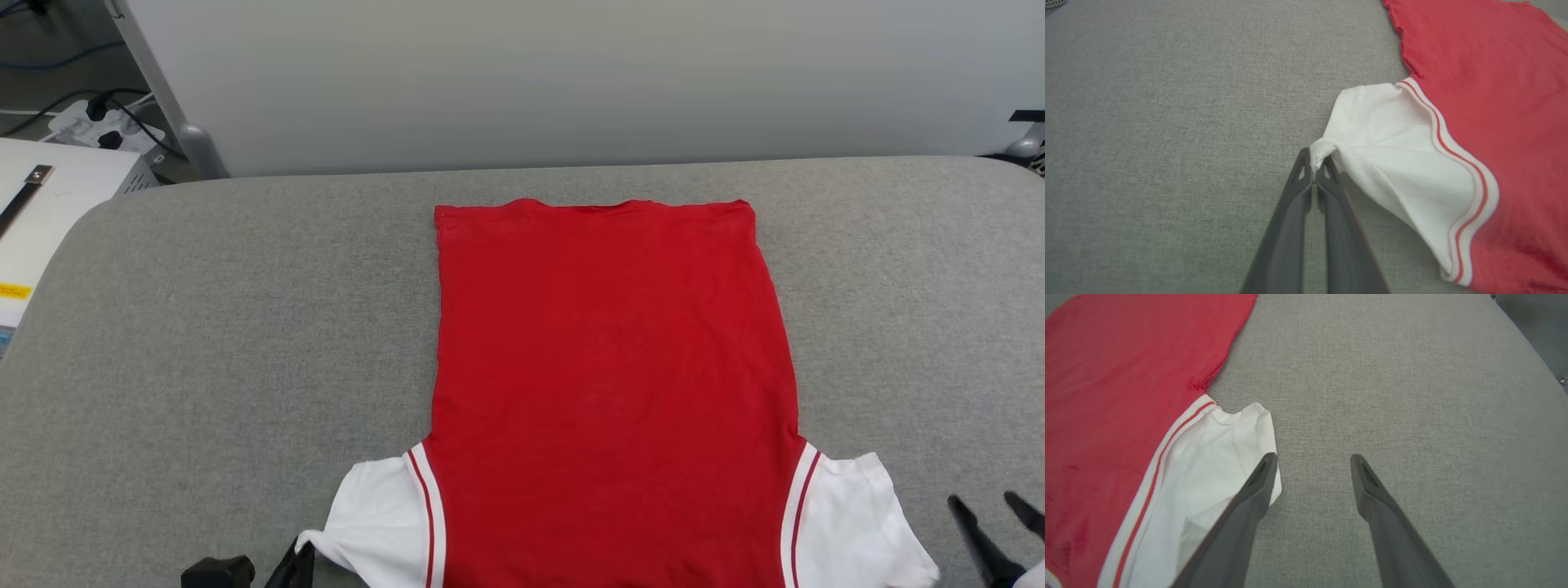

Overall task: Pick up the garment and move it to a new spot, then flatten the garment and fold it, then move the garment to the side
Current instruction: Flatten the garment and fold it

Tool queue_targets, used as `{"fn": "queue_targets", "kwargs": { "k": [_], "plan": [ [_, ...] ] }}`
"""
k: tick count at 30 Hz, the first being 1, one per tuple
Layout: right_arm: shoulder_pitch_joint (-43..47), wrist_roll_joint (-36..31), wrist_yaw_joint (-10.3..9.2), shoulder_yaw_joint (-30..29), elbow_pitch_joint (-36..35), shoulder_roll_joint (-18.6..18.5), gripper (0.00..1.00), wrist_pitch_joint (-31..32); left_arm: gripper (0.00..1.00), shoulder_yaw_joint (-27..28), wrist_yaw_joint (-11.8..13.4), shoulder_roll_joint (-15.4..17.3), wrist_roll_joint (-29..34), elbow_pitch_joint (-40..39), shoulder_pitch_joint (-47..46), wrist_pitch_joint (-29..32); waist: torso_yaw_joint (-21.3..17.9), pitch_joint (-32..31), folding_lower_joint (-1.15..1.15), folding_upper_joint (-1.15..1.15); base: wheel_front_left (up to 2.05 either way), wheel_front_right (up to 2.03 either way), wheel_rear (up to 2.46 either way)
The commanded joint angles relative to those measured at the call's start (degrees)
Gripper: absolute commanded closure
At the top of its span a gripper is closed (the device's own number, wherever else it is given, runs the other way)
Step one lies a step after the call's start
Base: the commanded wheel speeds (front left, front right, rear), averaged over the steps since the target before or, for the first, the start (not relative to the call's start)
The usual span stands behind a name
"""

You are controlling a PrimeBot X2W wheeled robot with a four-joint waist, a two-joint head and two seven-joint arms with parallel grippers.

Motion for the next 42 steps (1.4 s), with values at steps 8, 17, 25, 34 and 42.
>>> {"fn": "queue_targets", "kwargs": {
  "k": [8,17,25,34,42],
  "plan": [
    [-10.3,-1.3,-0.05,-8.1,-9.2,-4.3,0.00,2.1,1.00,1.2,1.4,-0.9,4.2,-6.0,-2.9,-0.3,2.5,4.1,0.00,0.00,0.00,0.00,0.00],
    [-33.1,1.3,-0.05,-5.6,-10.7,-8.4,0.00,14.3,1.00,0.8,2.7,-2.0,6.4,-11.6,-6.0,-0.3,6.1,12.2,0.00,0.00,0.00,0.00,0.00],
    [-53.6,7.5,-0.05,4.6,-1.6,-11.6,0.00,38.0,1.00,-0.1,2.8,-3.6,9.0,-15.2,-10.1,-0.3,10.0,19.7,0.00,0.00,0.00,0.00,0.00],
    [-67.6,5.9,-0.05,10.6,9.0,-10.7,0.00,54.6,1.00,-0.7,2.4,-5.6,11.8,-18.1,-14.6,-0.3,14.2,27.3,0.00,0.00,0.00,0.00,0.00],
    [-71.6,3.7,-0.05,11.5,16.0,-8.6,0.00,55.2,1.00,-0.3,1.7,-7.9,13.2,-19.1,-16.2,-0.3,16.5,32.0,0.00,0.00,0.00,0.00,0.00]
  ]
}}
